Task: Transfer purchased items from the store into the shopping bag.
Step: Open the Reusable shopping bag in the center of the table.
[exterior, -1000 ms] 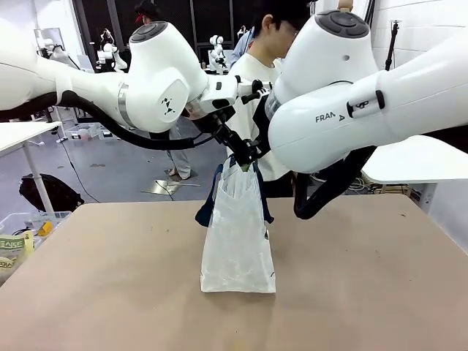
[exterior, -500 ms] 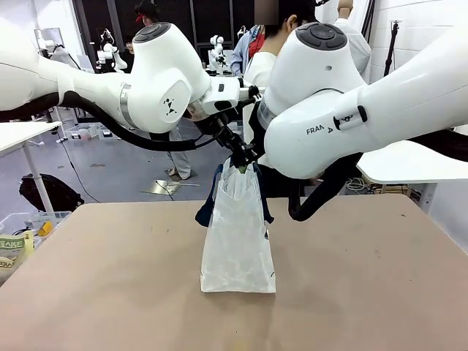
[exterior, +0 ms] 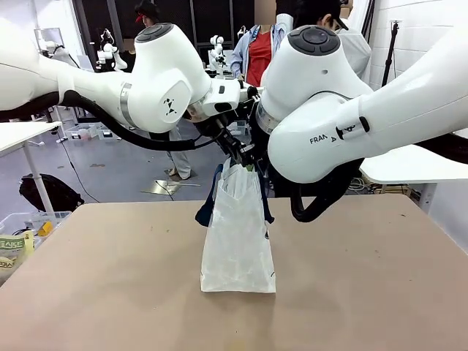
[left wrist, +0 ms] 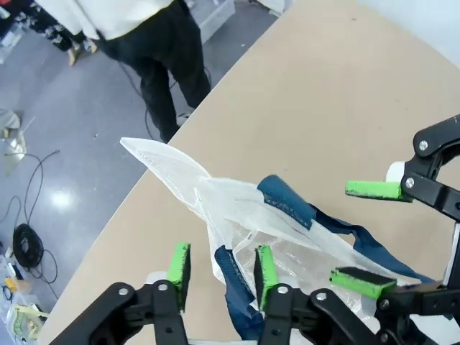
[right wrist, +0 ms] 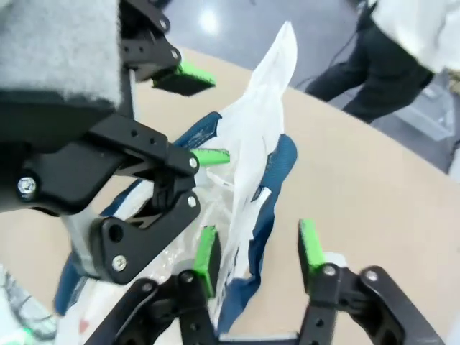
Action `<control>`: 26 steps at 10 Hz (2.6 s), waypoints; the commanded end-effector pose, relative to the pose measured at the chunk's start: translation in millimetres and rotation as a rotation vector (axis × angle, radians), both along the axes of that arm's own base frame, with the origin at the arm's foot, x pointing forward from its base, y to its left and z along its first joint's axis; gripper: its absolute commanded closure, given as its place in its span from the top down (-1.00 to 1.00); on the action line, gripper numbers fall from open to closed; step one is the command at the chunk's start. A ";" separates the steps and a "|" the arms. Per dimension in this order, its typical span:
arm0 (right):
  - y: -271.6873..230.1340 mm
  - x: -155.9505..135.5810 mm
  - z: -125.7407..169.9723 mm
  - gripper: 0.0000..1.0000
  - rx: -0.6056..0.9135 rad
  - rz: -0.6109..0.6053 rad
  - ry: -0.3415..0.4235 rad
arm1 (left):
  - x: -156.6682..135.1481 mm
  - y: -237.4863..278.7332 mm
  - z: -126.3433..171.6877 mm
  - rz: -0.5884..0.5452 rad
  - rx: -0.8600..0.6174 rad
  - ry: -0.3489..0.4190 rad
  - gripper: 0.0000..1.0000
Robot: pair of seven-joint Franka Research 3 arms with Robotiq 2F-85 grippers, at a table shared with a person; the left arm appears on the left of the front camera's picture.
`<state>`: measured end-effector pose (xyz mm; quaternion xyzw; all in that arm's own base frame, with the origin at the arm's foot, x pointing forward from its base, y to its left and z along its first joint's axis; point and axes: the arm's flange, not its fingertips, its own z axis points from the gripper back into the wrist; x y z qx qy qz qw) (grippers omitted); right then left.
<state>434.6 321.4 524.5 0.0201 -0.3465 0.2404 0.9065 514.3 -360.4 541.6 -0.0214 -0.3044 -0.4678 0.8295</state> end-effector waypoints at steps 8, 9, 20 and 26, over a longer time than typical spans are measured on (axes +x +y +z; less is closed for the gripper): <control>5.4 0.8 -3.3 -1.00 -0.077 -0.113 -0.091 | 0.7 31.1 6.8 0.076 0.012 -0.018 -1.00; 1.5 -0.7 -4.1 -1.00 -0.105 -0.144 -0.126 | -0.6 48.9 8.2 0.092 -0.015 -0.035 -1.00; -9.9 3.9 -22.0 -1.00 -0.128 -0.206 -0.134 | 15.0 191.2 -6.1 0.235 -0.090 -0.061 -1.00; 27.7 -5.6 -52.6 -1.00 -0.140 -0.086 -0.222 | -18.0 182.9 -27.0 0.185 -0.151 -0.081 -1.00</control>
